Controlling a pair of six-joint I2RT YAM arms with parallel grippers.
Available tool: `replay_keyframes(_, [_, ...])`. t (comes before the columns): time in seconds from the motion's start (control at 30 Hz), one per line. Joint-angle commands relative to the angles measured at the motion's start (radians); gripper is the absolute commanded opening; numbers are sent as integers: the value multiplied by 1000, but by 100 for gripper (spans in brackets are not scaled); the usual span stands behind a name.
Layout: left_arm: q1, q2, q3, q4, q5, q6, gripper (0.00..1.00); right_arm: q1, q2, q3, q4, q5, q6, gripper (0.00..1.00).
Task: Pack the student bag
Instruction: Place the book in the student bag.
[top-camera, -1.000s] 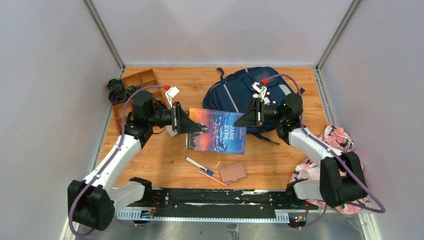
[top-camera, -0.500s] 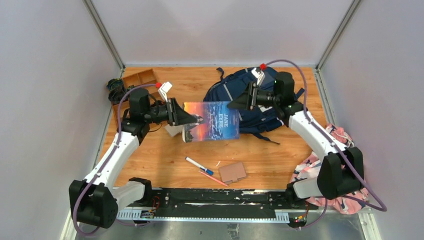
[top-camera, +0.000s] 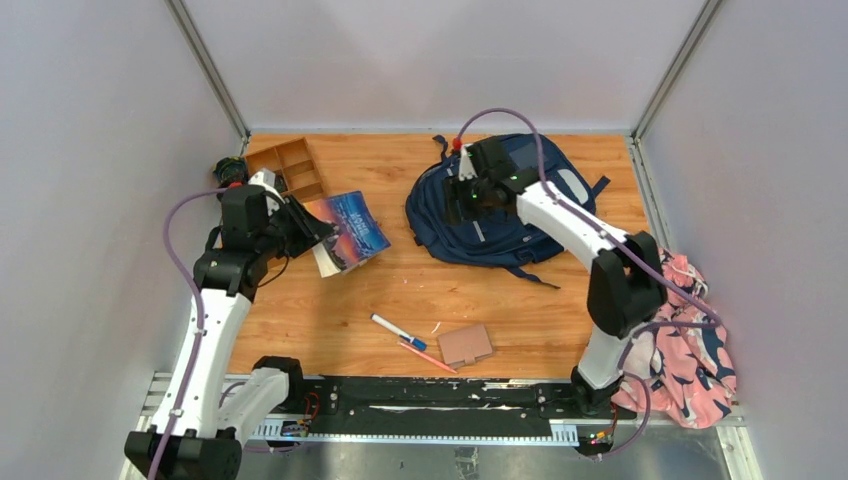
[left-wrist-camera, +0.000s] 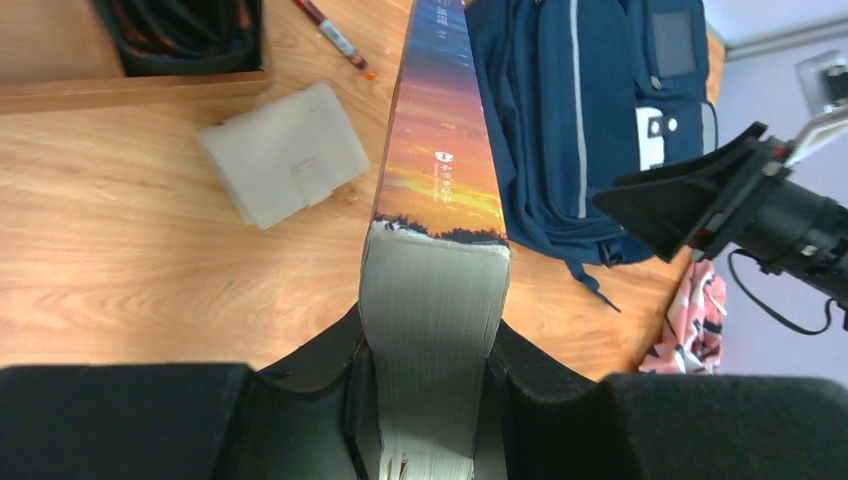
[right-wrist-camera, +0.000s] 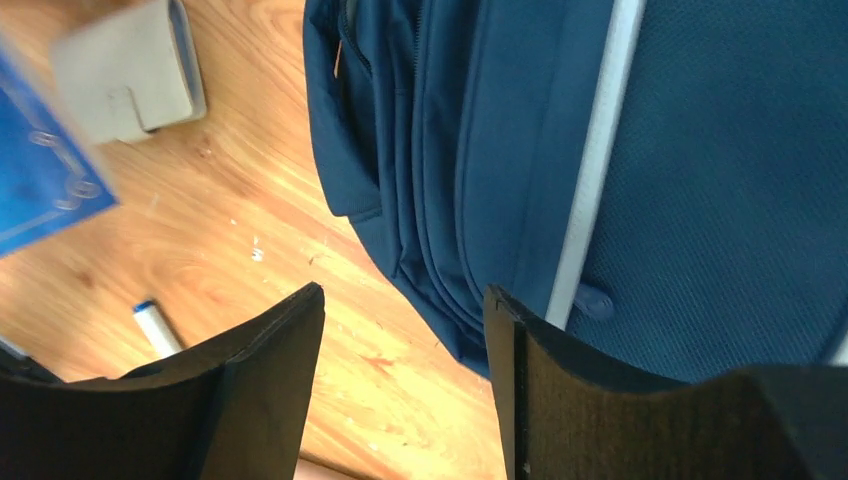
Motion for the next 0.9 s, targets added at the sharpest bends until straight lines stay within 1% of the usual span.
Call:
replay_keyframes(0.0, [-3,-56,111,6,-103,-28,0,73,137,148,-64,96,-93,62])
replay_keyframes(0.13, [-2,-61,110,12,-70,-28,0,91,287,283,-67,84,-109,58])
replay_keyframes(0.2, [-3,-65,109,17,-52,-22,0,95,339,335,-73,74,-108,54])
replay_keyframes(0.27, [-3,-77,104,26,-42,-18,0,96,374,365,-75,78,-104,53])
replay_keyframes(0.33, [-2,-80,103,28,-40,-13,0,97,401,386,-77,89,-100,53])
replay_keyframes(0.43, [-3,-78,98,27,-26,-14,0,94,438,410,-79,108,-99,49])
replay_keyframes(0.67, [-2,-82,77,48,-4,-27,0,94,502,431,-84,114,-96,47])
replay_keyframes(0.7, [-2,-82,74,52,0,-29,0,94,505,432,-84,116,-95,45])
replay_keyframes(0.77, [-2,-80,67,63,10,-36,0,94,511,438,-85,122,-97,37])
replay_keyframes(0.8, [-2,-79,64,69,18,-39,0,94,511,442,-89,127,-99,26])
replay_keyframes(0.83, [-2,-80,60,74,22,-42,0,93,507,450,-95,129,-101,11])
replay_keyframes(0.87, [-3,-78,59,78,28,-44,0,91,497,460,-110,129,-101,1])
